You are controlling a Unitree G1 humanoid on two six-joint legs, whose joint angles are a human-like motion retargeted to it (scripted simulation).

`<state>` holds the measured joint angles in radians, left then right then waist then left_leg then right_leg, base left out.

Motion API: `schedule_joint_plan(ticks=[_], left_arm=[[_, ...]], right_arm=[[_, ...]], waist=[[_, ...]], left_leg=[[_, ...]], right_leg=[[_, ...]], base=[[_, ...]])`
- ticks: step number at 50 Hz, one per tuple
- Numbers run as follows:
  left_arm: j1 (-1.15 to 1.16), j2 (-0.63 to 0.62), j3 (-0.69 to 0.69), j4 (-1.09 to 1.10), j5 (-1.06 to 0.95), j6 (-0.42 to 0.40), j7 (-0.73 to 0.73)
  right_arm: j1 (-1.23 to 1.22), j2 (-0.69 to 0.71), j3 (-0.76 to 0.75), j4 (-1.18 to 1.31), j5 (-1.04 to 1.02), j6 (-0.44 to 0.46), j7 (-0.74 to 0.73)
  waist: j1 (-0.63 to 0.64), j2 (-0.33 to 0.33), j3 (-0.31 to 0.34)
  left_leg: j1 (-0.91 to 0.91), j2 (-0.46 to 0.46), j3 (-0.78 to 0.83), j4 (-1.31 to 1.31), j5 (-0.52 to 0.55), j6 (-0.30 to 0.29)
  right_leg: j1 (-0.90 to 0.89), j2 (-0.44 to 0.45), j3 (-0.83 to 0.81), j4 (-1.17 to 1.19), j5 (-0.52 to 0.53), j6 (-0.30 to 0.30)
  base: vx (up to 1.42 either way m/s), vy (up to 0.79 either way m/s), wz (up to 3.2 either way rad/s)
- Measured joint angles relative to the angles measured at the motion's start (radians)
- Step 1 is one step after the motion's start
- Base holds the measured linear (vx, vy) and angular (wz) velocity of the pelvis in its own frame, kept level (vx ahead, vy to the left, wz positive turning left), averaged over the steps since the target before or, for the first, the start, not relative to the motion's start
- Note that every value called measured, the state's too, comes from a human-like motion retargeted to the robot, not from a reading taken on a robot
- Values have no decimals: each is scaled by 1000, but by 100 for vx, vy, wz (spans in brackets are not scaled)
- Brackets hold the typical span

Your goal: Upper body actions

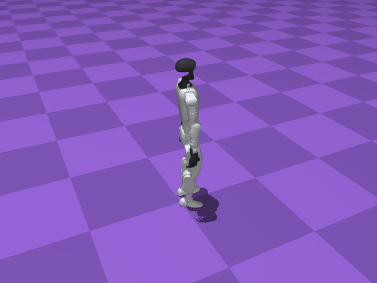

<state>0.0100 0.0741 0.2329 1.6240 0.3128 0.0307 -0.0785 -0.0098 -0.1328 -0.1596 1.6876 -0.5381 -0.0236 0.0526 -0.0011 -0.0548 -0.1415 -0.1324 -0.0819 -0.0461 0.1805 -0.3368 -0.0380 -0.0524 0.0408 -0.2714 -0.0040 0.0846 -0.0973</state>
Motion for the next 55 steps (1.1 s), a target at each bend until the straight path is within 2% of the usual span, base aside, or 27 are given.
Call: schedule_joint_plan(ticks=[5, 10, 15, 17, 18, 20, 24, 30, 34, 40, 48, 55], left_arm=[[-2, -5, -2, -8, 6, -11, 7], [2, 3, 1, -4, 15, -11, 11], [15, 17, 24, -1, 14, -10, 14], [22, 24, 31, 1, 11, -9, 15], [25, 27, 33, 3, 10, -7, 15], [27, 31, 34, 11, 6, -3, 14], [27, 35, 27, 26, 4, 6, 11], [-3, 48, 1, 12, 39, 9, 2], [-31, 55, -5, 6, 15, 8, -5], [-79, 64, 11, -13, 1, 10, -8], [-102, 62, -60, -13, -35, -5, -12], [-111, 19, -69, -12, -91, 5, -14]], right_arm=[[-4, -11, -7, 2, 11, -1, 0], [4, -13, 0, 3, 18, -7, 0], [3, -7, 9, 1, 7, -6, 0], [0, -5, 11, -4, 4, -7, 4], [-2, -5, 8, -9, -1, -7, 6], [-7, -7, -9, -24, -19, -9, 13], [-9, -1, -29, -65, -14, -16, 4], [-15, 2, -50, -76, 58, -28, 14], [-7, 3, -38, -76, 63, -27, 8], [33, 6, -45, -53, 71, -22, -2], [58, 9, -68, -35, 46, -2, -12], [-6, 36, -65, -132, 37, -3, -19]], waist=[[1, -12, 16], [27, -47, 32], [107, -63, 59], [145, -63, 76], [152, -62, 83], [134, -56, 88], [86, -46, 98], [88, -47, 110], [107, -44, 127], [65, -21, 127], [24, 2, 129], [-39, 34, 122]], left_leg=[[-40, -35, -62, 93, 38, 26], [-72, -108, -193, 147, 40, 122], [-48, -147, -364, 48, 53, 150], [-24, -156, -411, -12, 97, 145], [-10, -161, -410, -37, 118, 165], [-4, -117, -248, -51, 97, 198], [14, -147, -268, -83, 119, 239], [40, -135, -125, -150, 142, 264], [60, -137, -62, -185, 161, 282], [74, -122, -16, -207, 172, 293], [107, -80, 121, -219, 155, 300], [116, -2, 336, -205, 94, 300]], right_leg=[[-9, -27, 10, 4, 10, 8], [-23, -74, 49, 12, 26, 26], [-38, -82, 125, 19, 53, 42], [-39, -77, 165, 23, 64, 47], [-38, -79, 173, 24, 68, 51], [-37, -87, 169, 26, 70, 62], [-48, -100, 191, 41, 72, 82], [-100, -112, 272, 93, 69, 104], [-122, -89, 350, 128, 56, 69], [-122, -116, 253, 132, -15, -12], [-143, -93, 231, 135, -67, -93], [-168, -130, -5, 72, -189, -143]], base=[[0, 0, 0], [4, -3, -32], [13, -7, -108], [16, -6, -144], [18, -4, -100], [21, -1, -46], [19, 0, -61], [18, 5, -120], [18, 7, -142], [15, 8, -55], [1, 3, -63], [-33, 0, -183]])
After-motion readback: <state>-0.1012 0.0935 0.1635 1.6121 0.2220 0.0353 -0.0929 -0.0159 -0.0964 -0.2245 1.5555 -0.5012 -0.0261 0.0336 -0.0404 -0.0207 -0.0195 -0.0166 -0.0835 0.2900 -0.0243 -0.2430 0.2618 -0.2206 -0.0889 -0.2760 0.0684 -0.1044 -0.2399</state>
